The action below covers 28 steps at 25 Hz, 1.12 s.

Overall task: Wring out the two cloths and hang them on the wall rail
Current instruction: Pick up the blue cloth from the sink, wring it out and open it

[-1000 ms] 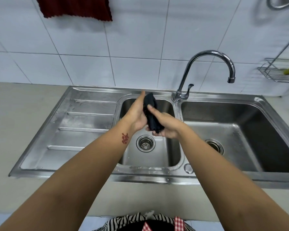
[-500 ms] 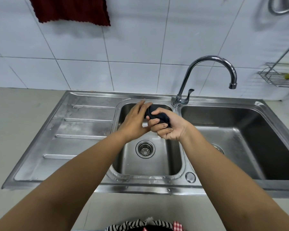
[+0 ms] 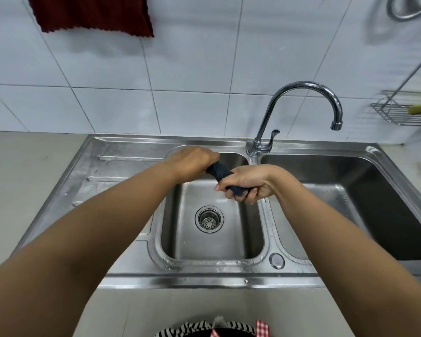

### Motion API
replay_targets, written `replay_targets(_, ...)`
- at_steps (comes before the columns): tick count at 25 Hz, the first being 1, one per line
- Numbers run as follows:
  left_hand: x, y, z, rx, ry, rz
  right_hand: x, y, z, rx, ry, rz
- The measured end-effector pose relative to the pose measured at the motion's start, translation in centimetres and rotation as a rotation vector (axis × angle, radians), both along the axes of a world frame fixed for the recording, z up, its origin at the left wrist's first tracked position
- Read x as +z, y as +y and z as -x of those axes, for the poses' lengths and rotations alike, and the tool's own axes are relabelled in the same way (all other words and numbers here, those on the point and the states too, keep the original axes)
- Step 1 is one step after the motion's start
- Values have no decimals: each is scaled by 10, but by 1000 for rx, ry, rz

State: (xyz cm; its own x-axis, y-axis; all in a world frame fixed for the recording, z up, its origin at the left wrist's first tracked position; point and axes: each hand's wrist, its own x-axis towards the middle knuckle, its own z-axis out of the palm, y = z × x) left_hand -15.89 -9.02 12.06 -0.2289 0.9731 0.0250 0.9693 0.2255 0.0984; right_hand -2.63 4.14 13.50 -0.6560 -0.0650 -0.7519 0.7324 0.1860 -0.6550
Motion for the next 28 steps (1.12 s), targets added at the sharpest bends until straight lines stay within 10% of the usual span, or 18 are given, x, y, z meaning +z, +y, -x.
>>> replay_targets(10, -10, 7, -32, 245, -95, 358, -32, -9, 10, 440, 294, -1317)
replay_targets(17, -18, -8, -68, 543, -1556, 25, -42, 4, -1, 432, 777, -1516)
replay_targets(22, -15, -4, -91, 555, -2143, -232, -33, -3, 0, 235, 960, -1466)
replay_targets(25, -17, -2, -93, 608, -2111, -300, -31, -5, -1, 241, 868, -1420)
replay_targets(28, -20, -2, -69, 576, -1482, -152, -37, 1, 6, 174, 643, -1351)
